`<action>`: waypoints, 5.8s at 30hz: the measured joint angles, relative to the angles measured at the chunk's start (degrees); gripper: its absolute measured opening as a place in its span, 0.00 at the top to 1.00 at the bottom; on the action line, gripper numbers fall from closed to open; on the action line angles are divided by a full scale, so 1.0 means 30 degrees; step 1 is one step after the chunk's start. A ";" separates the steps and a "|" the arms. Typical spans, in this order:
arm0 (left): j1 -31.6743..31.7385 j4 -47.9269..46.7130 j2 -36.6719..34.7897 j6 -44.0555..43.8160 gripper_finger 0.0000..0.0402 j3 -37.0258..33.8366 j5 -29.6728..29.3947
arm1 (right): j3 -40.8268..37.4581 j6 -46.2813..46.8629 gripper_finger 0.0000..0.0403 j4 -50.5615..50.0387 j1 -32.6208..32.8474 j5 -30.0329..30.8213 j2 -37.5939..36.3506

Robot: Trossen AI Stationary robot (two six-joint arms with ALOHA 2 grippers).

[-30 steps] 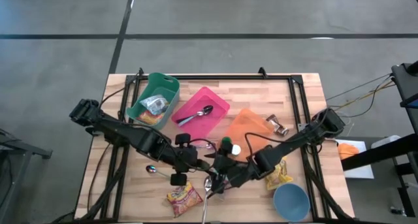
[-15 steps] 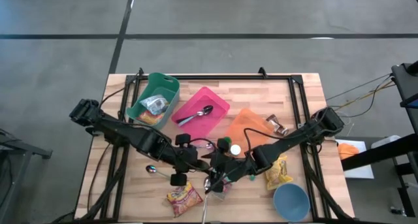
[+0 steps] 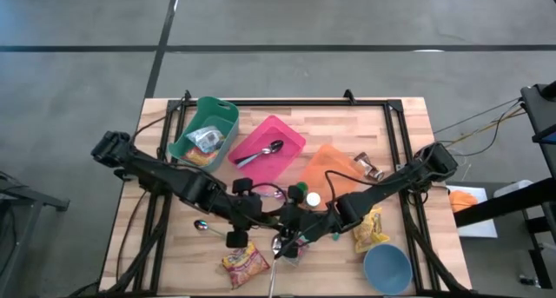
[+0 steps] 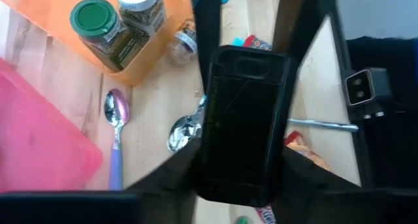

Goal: Pick & Place Food Item
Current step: Put the black seasoning can into the orange bin

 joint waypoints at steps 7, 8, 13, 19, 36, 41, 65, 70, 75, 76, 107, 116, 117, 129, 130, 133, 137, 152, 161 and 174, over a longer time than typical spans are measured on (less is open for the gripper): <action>-0.0447 0.0146 -0.0596 -0.1064 0.29 0.0000 0.0055 | 0.0000 -0.0594 0.73 0.0743 0.0110 0.0173 -0.0005; -0.0576 0.0133 -0.0734 -0.1183 0.27 0.0000 0.0029 | 0.0000 -0.0670 0.73 0.0858 0.0153 0.0244 -0.0006; -0.1582 0.0029 -0.1612 -0.1326 0.23 -0.0029 -0.1850 | -0.0015 -0.0830 0.73 0.0881 0.0307 0.0396 -0.0179; -0.3350 0.0582 -0.2700 -0.0987 0.22 -0.0271 -0.6353 | -0.0015 -0.1401 0.73 0.0874 0.0743 0.1869 -0.0790; -0.2773 1.5214 -0.4191 0.6378 0.22 -0.6652 -0.8000 | -0.1653 -0.3353 0.73 0.0899 0.2752 0.5297 -0.4168; -0.1464 1.8708 -0.4153 0.6914 0.22 -0.7866 -0.5648 | -0.2653 -0.3774 0.73 0.2358 0.2918 0.6253 -0.4627; 0.0230 2.3445 -0.3538 0.8195 0.22 -0.9537 -0.0257 | -0.3243 -0.6179 0.73 0.5876 0.2922 0.5206 -0.4491; 0.0279 2.3762 -0.2957 0.8204 0.22 -0.9464 -0.0301 | -0.3410 -0.6774 0.73 0.6506 0.2922 0.4876 -0.4491; 0.0479 2.4039 -0.2860 0.8215 0.22 -0.9428 -0.0310 | -0.3484 -0.6850 0.73 0.7329 0.2914 0.3067 -0.4491; 0.0508 2.4000 -0.2856 0.8217 0.22 -0.9428 -0.0347 | -0.3531 -0.6949 0.73 0.7433 0.2914 0.3085 -0.4491; 0.0534 2.1192 -0.2863 0.7264 0.73 -0.8953 0.0840 | -0.4073 -0.7973 0.48 0.7689 0.2812 0.2134 -0.4459; 0.0663 1.8549 -0.2863 0.5879 0.73 -0.8459 0.0630 | -0.2102 -0.5041 0.47 0.0691 0.2666 0.2215 -0.4542; 0.0739 1.8360 -0.2863 0.5704 0.73 -0.8459 0.0620 | -0.1499 -0.4359 0.47 -0.0969 0.2601 0.2205 -0.4509; 0.1525 1.7194 -0.2863 0.4605 0.73 -0.8488 0.0417 | 0.2543 -0.0268 0.47 -0.9311 0.1402 0.0687 -0.4477; 0.1566 1.7179 -0.2863 0.4590 0.73 -0.8488 0.0410 | 0.2595 -0.0253 0.47 -0.9342 0.1247 0.0208 -0.4474; 0.1613 1.7083 -0.2863 0.4576 0.73 -0.8493 0.0410 | 0.2652 -0.0100 0.47 -0.9432 0.0684 -0.1105 -0.4447; 0.1620 1.7044 -0.2863 0.4557 0.73 -0.8502 0.0343 | 0.2508 0.0133 0.47 -0.9442 -0.0114 -0.2004 -0.4455; 0.1904 1.6342 -0.2870 0.4525 0.73 -0.8531 -0.0522 | 0.2208 0.0672 0.47 -0.9402 -0.1067 -0.3355 -0.4447; 0.1992 1.6312 -0.2870 0.4379 0.73 -0.8539 -0.0535 | 0.2336 0.0421 0.50 -0.9312 -0.1462 -0.3351 -0.3450; 0.2006 1.6104 -0.2907 0.4385 0.73 -0.8531 -0.0541 | 0.3104 -0.0354 0.71 -0.9491 -0.1472 -0.3377 -0.3267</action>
